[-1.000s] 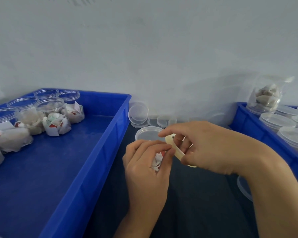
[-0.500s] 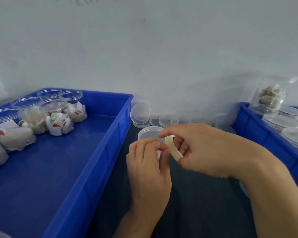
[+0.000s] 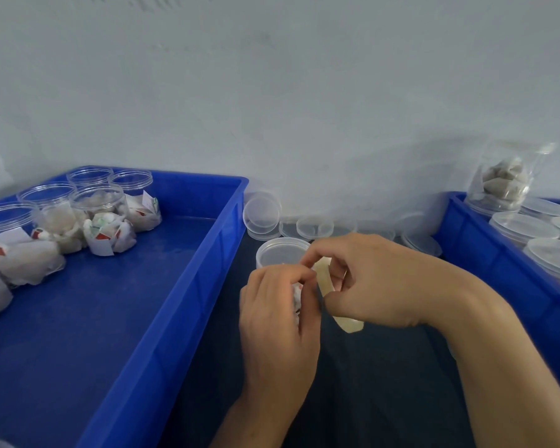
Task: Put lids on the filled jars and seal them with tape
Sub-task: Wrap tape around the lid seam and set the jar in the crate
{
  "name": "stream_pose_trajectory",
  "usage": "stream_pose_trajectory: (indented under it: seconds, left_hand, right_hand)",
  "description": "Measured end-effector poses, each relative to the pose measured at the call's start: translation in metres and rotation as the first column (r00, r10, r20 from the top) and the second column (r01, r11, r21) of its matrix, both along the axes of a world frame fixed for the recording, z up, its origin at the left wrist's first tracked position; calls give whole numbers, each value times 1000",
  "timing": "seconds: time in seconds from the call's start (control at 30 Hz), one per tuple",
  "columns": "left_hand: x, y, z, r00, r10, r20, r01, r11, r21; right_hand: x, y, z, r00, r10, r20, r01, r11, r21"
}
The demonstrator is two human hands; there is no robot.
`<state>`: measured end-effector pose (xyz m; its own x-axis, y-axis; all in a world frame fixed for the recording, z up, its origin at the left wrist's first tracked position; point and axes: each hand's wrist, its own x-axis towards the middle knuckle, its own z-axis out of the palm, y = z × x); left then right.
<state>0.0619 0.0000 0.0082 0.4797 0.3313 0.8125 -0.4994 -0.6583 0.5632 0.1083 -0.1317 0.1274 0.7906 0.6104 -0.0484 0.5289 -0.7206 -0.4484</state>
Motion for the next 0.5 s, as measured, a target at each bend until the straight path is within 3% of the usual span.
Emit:
stream_pose_trajectory:
  seconds: [0.23, 0.5]
  left_hand:
    - [-7, 2, 7, 999, -41, -35, 35, 987, -159]
    - [-8, 3, 13, 999, -36, 12, 37, 971, -238]
  right_hand:
    - [7, -2, -5, 996, 33, -79, -27, 996, 84]
    - [11, 2, -9, 999, 3, 37, -9, 986, 166]
